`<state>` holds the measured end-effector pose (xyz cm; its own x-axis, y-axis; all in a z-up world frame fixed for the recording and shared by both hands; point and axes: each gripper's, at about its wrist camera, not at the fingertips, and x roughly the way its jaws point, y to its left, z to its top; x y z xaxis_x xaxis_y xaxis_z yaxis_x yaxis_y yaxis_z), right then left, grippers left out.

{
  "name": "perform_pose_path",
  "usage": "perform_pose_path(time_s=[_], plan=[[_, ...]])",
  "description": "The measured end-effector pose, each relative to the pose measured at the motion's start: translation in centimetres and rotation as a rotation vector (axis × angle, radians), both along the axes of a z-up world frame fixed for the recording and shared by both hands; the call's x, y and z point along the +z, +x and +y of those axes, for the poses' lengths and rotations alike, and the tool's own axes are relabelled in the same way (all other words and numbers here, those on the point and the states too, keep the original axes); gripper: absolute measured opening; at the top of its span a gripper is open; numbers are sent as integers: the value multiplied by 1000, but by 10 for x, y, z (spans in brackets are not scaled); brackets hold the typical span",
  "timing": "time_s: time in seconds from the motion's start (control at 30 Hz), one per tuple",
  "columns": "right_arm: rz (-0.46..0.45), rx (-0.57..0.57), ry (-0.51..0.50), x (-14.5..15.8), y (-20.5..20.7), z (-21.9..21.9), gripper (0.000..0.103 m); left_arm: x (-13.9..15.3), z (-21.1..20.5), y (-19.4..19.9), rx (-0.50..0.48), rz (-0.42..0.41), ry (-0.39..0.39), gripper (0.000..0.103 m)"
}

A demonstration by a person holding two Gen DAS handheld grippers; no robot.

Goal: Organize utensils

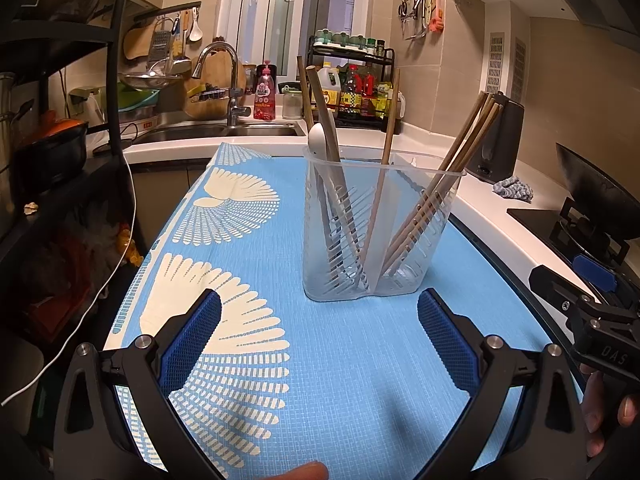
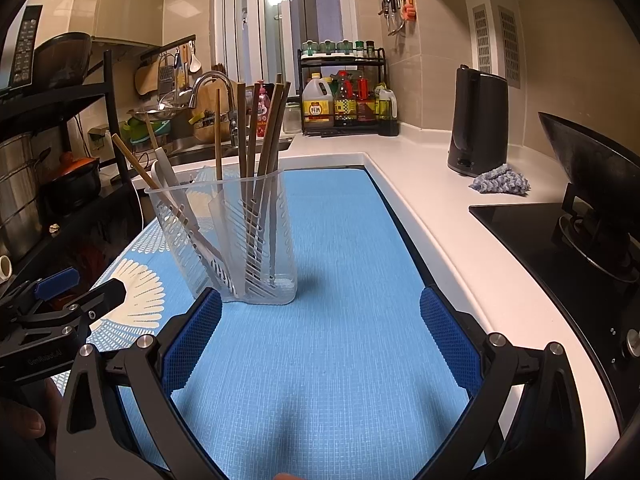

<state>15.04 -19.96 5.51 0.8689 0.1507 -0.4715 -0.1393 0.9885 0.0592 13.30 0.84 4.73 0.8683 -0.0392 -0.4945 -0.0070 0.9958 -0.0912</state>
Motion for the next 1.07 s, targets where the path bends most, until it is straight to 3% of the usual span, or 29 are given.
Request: perform_pose_path(time_s=[1.07], plan=[[2, 1, 1, 0, 0, 0, 98, 0, -4, 0, -11, -12, 25, 96]])
